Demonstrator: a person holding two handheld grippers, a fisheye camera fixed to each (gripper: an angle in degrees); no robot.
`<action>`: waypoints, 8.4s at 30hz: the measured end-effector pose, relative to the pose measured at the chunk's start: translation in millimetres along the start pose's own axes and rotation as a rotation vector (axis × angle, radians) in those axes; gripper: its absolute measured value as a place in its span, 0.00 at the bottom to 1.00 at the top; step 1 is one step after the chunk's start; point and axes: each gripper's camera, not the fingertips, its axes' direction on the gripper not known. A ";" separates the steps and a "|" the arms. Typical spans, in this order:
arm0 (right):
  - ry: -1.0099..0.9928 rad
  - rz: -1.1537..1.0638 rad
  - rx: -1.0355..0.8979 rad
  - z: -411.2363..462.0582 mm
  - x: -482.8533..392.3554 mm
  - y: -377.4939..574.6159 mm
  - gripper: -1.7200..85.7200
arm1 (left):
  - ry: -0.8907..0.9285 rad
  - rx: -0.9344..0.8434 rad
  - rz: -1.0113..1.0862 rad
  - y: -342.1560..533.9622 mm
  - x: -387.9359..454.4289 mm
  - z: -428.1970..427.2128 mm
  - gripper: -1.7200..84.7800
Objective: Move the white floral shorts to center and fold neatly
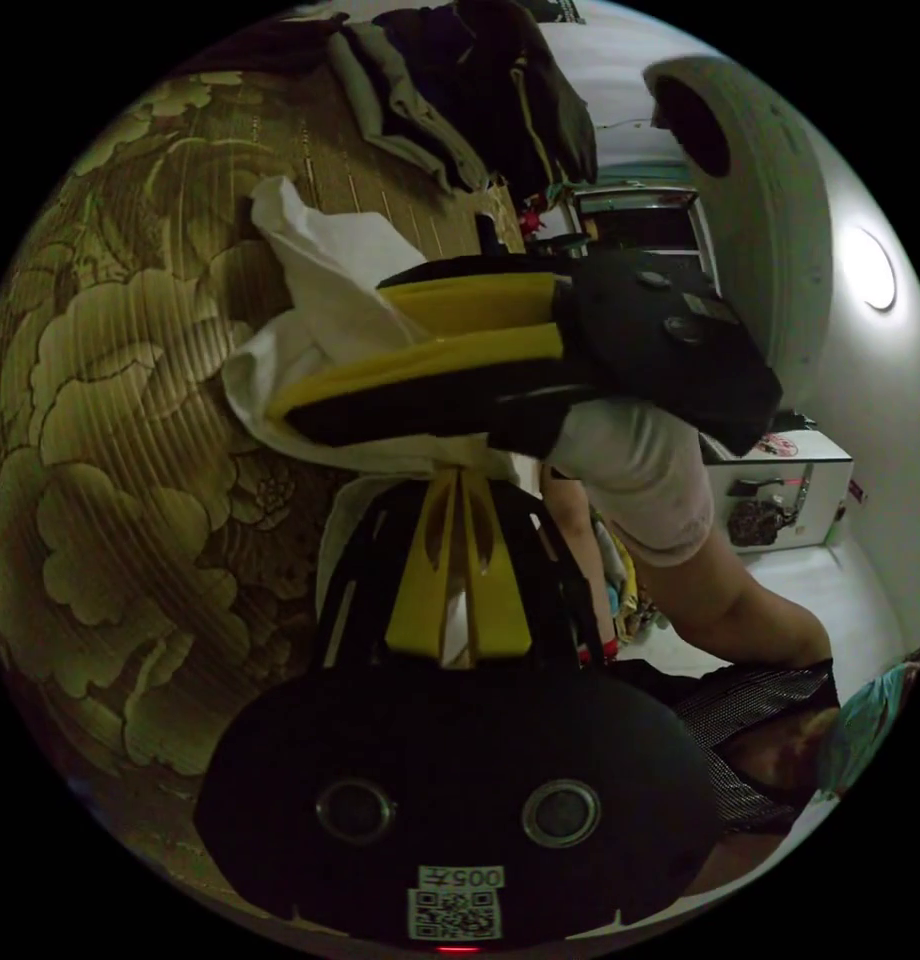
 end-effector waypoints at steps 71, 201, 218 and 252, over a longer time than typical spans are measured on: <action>-0.506 0.263 0.651 -65.5 126.3 174.9 0.02 | -0.641 -0.040 0.107 99.4 238.8 96.2 0.06; -0.703 0.580 0.898 102.8 433.2 808.3 0.06 | -0.286 -0.264 0.308 60.8 179.8 802.2 0.07; -0.769 0.993 0.867 187.3 538.8 1114.7 0.02 | -0.403 -0.214 0.406 100.3 157.1 927.7 0.11; -0.656 0.627 0.499 189.5 497.5 1329.0 0.01 | -0.336 -0.172 0.265 31.7 74.4 990.4 0.09</action>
